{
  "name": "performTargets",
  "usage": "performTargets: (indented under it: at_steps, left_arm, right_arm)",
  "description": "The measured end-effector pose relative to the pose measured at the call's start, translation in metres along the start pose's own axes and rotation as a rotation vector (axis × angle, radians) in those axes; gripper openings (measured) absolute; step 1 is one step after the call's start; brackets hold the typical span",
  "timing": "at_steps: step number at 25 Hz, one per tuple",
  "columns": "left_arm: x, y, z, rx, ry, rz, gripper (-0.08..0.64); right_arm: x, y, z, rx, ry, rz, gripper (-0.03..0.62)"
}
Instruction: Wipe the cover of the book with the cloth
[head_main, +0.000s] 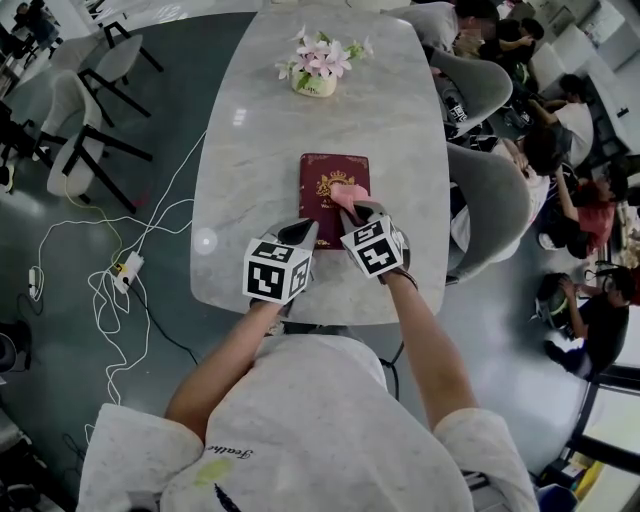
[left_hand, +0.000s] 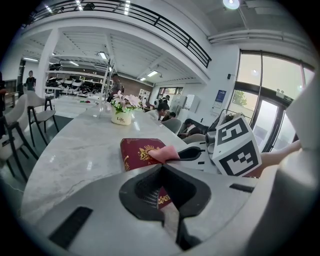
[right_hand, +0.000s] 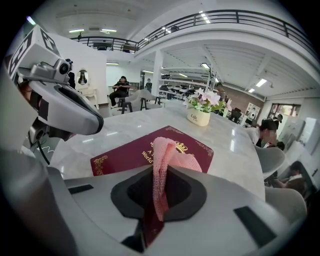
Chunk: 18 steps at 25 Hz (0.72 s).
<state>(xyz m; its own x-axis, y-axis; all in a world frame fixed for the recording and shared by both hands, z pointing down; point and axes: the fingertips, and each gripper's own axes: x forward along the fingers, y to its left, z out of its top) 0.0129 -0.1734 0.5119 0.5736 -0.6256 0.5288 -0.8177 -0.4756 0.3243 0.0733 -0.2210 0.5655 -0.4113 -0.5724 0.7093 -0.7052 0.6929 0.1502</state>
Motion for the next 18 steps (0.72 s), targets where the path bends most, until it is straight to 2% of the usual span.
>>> performTargets:
  at_steps: [18]
  left_arm:
    - [-0.008,-0.001,-0.006,0.017,0.009,-0.03,0.008]
  right_arm:
    - [-0.009,0.013,-0.007,0.023,0.01,-0.022,0.02]
